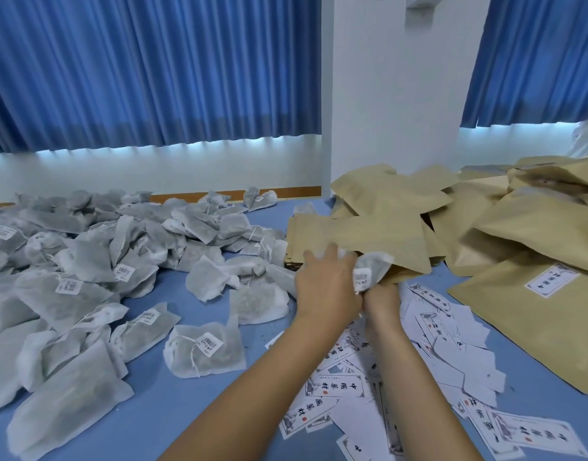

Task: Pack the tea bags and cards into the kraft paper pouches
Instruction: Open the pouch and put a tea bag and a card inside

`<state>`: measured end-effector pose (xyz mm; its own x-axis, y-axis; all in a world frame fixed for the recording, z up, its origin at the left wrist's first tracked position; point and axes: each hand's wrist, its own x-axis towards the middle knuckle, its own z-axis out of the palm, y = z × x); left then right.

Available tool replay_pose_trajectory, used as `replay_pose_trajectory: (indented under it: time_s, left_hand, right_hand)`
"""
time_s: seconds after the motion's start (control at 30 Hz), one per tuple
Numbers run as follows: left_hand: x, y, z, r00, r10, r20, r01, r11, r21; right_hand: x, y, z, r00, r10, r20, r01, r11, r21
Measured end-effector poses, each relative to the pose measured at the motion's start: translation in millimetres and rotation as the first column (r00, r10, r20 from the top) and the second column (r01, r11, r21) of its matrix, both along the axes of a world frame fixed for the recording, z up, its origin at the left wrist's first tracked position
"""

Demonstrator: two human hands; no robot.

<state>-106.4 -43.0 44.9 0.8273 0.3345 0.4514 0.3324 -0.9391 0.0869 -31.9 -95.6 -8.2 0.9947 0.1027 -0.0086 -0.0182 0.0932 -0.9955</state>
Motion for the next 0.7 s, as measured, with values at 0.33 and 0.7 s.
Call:
replay_pose_trajectory:
  time_s: [0.33, 0.7]
  left_hand:
    - [38, 2, 50, 0.974, -0.039, -0.221, -0.1, 0.804, -0.586]
    - [74, -20, 35, 0.902, 0.083, -0.423, -0.161, 0.975, -0.152]
  right_hand:
    - [-14, -10, -2, 0.987, 0.142, 0.073, -0.139, 0.989, -0.039]
    - [-16, -17, 5, 0.974, 0.215, 0.066, -0.217, 0.976, 0.022]
